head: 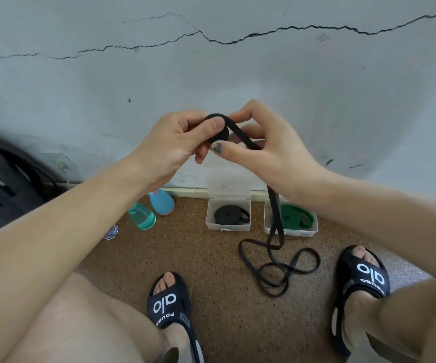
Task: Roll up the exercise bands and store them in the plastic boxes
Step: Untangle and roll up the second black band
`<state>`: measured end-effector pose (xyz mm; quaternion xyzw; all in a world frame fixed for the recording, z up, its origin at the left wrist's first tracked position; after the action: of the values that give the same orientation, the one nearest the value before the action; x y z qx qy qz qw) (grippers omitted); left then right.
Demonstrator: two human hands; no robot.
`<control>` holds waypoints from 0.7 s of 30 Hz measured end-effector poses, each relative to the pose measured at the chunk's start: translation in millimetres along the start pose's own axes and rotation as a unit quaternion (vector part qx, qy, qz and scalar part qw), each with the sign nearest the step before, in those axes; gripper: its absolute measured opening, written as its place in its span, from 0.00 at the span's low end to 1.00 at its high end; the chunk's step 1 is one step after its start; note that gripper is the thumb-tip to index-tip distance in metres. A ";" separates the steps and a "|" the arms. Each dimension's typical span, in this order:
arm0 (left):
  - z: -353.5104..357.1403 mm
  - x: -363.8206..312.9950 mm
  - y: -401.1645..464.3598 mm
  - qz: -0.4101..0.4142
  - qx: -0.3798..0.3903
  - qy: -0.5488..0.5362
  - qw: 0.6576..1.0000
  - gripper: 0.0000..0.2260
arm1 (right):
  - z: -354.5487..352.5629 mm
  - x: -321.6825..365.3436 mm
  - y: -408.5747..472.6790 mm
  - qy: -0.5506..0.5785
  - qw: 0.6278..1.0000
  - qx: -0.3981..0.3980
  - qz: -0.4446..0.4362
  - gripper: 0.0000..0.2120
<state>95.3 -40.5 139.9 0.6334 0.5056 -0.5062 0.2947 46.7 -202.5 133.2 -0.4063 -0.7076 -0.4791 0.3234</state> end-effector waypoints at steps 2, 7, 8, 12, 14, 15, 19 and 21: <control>4.6 -0.9 0.4 0.004 -0.002 -0.018 1.000 0.12 | 3.5 1.4 -0.4 0.020 0.999 -0.042 -0.001 0.11; 7.4 -1.6 2.2 -0.009 0.008 -0.053 0.999 0.14 | -0.5 4.6 5.6 0.055 0.996 -0.067 0.003 0.07; 7.5 -1.5 2.1 -0.018 0.017 -0.056 0.998 0.15 | -1.6 3.7 6.3 0.049 0.997 -0.063 0.006 0.07; 7.3 -1.6 0.7 -0.050 0.045 -0.016 0.998 0.16 | -6.5 0.9 8.9 0.035 0.999 -0.025 0.019 0.08; 6.6 -2.8 -1.4 -0.057 0.072 0.023 0.996 0.15 | -5.6 3.5 9.2 0.042 0.999 0.013 0.023 0.07; 5.6 -3.1 -3.4 -0.059 0.088 0.049 0.993 0.15 | -4.5 3.5 8.7 0.054 0.997 0.035 0.032 0.06; 0.2 -3.2 -10.7 -0.044 0.126 0.183 0.974 0.17 | -1.4 -2.6 7.1 0.118 0.980 0.133 0.085 0.08; -1.1 -4.2 -11.0 -0.038 0.117 0.160 0.979 0.15 | -5.4 -3.5 8.6 0.119 0.977 0.148 0.093 0.12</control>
<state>85.5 -37.4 145.7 0.7171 0.5068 -0.4647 0.1143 56.3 -206.7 135.6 -0.3583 -0.6863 -0.3818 0.5049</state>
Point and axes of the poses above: each hand's wrist, its own y-axis towards the middle knuckle, its own z-axis out of the palm, x = y × z, the point moved 5 cm from there along y, towards the middle knuckle, and after that the axes turned 14 degrees about -z, right-handed, at the moved point
